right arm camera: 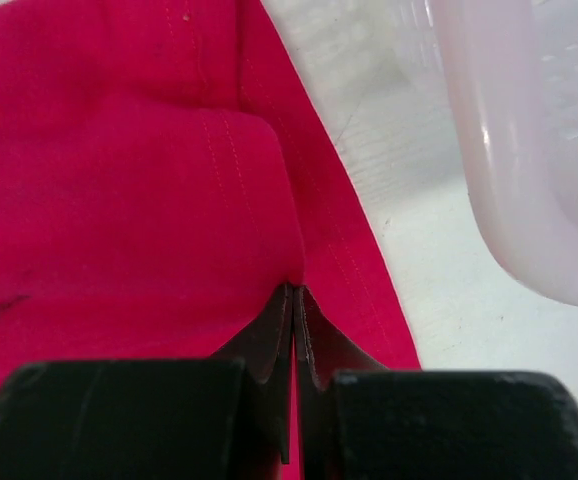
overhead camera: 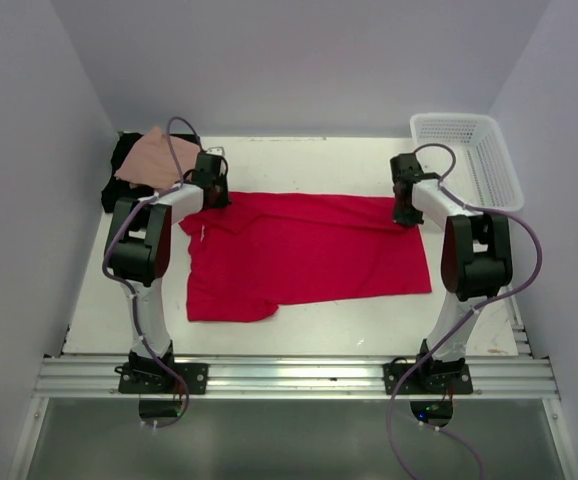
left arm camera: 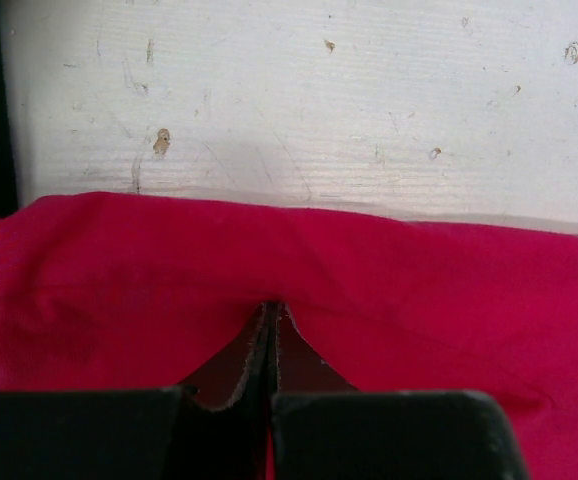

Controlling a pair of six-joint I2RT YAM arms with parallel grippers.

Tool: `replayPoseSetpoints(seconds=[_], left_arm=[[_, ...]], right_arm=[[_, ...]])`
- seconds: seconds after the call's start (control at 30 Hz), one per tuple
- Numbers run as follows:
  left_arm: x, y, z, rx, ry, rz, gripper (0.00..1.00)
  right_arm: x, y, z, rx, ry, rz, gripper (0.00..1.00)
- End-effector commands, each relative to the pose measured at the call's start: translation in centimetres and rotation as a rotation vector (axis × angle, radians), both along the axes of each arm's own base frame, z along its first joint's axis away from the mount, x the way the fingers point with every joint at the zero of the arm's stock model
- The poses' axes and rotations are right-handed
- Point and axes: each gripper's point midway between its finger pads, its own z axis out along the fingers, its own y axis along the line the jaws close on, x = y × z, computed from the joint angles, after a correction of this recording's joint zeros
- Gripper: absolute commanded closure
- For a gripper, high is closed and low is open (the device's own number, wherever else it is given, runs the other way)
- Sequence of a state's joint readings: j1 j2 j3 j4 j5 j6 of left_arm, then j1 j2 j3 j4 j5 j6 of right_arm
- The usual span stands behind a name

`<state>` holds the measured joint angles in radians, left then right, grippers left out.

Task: Fold and stack the t-shirts
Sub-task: Fold the tshirt

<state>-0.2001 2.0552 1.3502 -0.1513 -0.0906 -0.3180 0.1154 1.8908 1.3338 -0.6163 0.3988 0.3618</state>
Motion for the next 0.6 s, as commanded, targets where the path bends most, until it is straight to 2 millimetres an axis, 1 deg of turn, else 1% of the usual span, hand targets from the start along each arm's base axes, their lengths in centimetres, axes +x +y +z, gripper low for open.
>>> replayPoseSetpoints(seconds=[0.0, 0.07, 0.1, 0.17, 0.2, 0.27, 0.33, 0.37, 0.47, 0.5, 0.57], left_arm=[[-2.5, -0.3, -3.6, 0.019, 0.133, -0.037, 1.0], [-2.6, -0.4, -3.6, 0.02, 0.133, -0.037, 1.0], [-2.5, -0.3, -3.5, 0.02, 0.132, -0.036, 1.0], [-2.5, -0.3, -3.5, 0.018, 0.132, -0.037, 1.0], [-2.4, -0.3, -3.5, 0.018, 0.13, -0.037, 1.0], [-2.5, -0.3, -3.4, 0.018, 0.13, -0.037, 1.0], [-2.5, -0.4, -3.4, 0.022, 0.13, -0.041, 1.0], [-2.5, -0.3, -3.4, 0.023, 0.13, -0.038, 1.0], [-2.4, -0.3, -3.3, 0.024, 0.127, -0.04, 1.0], [-2.4, -0.3, -3.3, 0.024, 0.128, -0.042, 1.0], [-2.4, -0.3, -3.5, 0.023, 0.132, -0.043, 1.0]], right_arm=[[3.0, 0.2, 4.6, -0.003, -0.131, 0.002, 1.0], [4.7, 0.5, 5.6, 0.011, -0.171, 0.007, 1.0], [6.5, 1.2, 7.5, 0.039, -0.228, 0.022, 1.0], [8.7, 1.9, 9.2, 0.069, -0.304, 0.047, 1.0], [9.9, 2.1, 10.6, 0.079, -0.355, 0.052, 1.0], [11.1, 2.4, 12.3, 0.086, -0.405, 0.063, 1.0], [11.2, 2.2, 11.7, 0.076, -0.378, 0.061, 1.0], [10.7, 2.2, 11.0, 0.07, -0.342, 0.063, 1.0], [9.1, 1.7, 8.2, 0.045, -0.247, 0.054, 1.0], [7.8, 1.4, 6.3, 0.038, -0.196, 0.051, 1.0], [6.3, 1.0, 4.6, 0.022, -0.142, 0.04, 1.0]])
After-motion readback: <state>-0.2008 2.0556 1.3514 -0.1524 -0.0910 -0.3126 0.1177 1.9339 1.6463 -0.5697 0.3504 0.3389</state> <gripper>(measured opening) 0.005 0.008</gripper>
